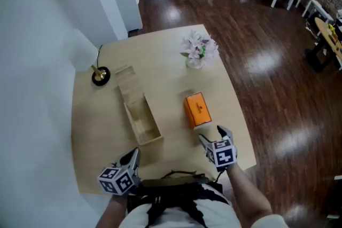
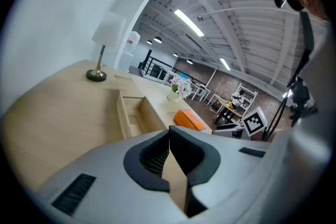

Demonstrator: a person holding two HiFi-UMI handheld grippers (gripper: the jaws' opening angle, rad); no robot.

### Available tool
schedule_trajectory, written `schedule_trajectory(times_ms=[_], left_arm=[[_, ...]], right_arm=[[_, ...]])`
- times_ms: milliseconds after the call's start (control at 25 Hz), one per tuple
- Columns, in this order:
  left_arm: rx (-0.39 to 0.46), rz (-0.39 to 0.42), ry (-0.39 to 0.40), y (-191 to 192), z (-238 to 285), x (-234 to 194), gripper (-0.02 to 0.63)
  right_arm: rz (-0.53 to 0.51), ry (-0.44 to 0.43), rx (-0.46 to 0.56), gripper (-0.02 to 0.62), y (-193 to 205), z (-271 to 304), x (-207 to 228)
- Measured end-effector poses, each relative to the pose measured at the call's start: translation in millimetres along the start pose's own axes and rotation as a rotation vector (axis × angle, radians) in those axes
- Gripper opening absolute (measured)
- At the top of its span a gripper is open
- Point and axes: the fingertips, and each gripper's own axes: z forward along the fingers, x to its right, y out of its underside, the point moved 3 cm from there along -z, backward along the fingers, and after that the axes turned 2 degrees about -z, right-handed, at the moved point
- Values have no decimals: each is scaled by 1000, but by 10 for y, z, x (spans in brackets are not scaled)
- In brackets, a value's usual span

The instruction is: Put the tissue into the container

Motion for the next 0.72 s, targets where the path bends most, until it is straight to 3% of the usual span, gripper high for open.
schedule_trajectory(times_ms=[120,280,720], left_arm=[[48,3,42,-177,26,131,1],[74,24,80,-292,55,286,104],[56,47,76,-318,180,433,121]], right_arm=[[29,-29,19,401,-168,70,18],[9,-28,25,445,-310,209,50],[26,-19,-49,485,-496,816,162]])
